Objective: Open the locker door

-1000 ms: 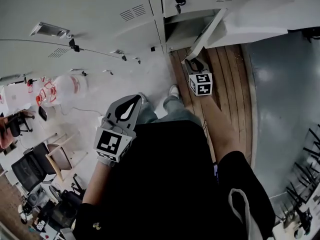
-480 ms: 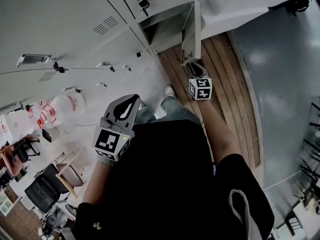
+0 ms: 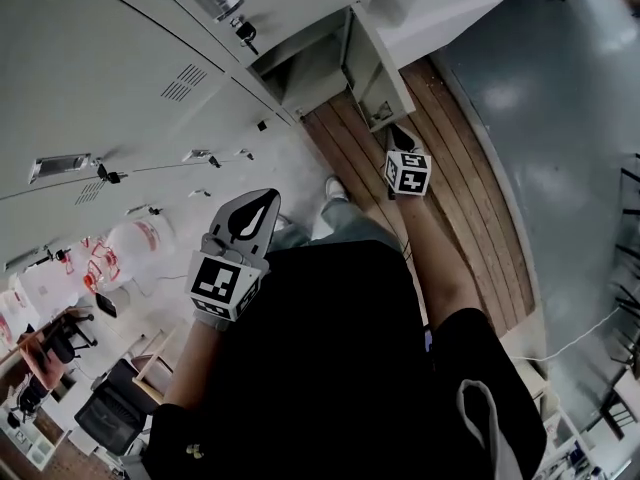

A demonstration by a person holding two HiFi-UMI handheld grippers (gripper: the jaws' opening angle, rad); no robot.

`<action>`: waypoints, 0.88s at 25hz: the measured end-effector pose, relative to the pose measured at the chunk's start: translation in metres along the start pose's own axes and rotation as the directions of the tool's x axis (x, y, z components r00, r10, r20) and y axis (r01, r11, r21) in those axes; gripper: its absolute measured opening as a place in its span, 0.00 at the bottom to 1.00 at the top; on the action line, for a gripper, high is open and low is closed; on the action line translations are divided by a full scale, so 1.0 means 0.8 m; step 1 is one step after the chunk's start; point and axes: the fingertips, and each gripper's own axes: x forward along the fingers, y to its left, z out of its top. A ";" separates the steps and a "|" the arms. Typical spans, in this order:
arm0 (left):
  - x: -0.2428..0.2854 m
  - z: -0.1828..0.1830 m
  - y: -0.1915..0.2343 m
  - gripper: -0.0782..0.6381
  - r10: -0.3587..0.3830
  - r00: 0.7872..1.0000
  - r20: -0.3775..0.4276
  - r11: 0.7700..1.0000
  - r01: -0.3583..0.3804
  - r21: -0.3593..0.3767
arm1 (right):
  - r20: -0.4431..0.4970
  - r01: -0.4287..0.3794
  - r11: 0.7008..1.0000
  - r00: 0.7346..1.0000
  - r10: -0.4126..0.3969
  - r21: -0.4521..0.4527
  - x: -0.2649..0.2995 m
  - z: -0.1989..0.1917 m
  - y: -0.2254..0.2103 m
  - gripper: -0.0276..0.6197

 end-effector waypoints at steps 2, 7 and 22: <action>0.002 0.004 0.003 0.14 -0.010 1.000 0.000 1.000 0.010 0.013 | 0.011 0.066 0.994 0.998 -0.067 0.086 -0.008 0.005 -0.024 0.11; 0.002 0.014 0.011 0.14 -0.045 0.999 0.021 0.999 0.044 0.025 | 0.027 0.129 0.985 0.991 -0.133 0.112 -0.030 0.019 -0.047 0.11; -0.032 0.030 0.055 0.14 -0.075 0.991 0.106 0.997 0.074 0.012 | 0.138 -0.060 0.998 0.989 0.055 0.032 -0.154 0.141 0.094 0.11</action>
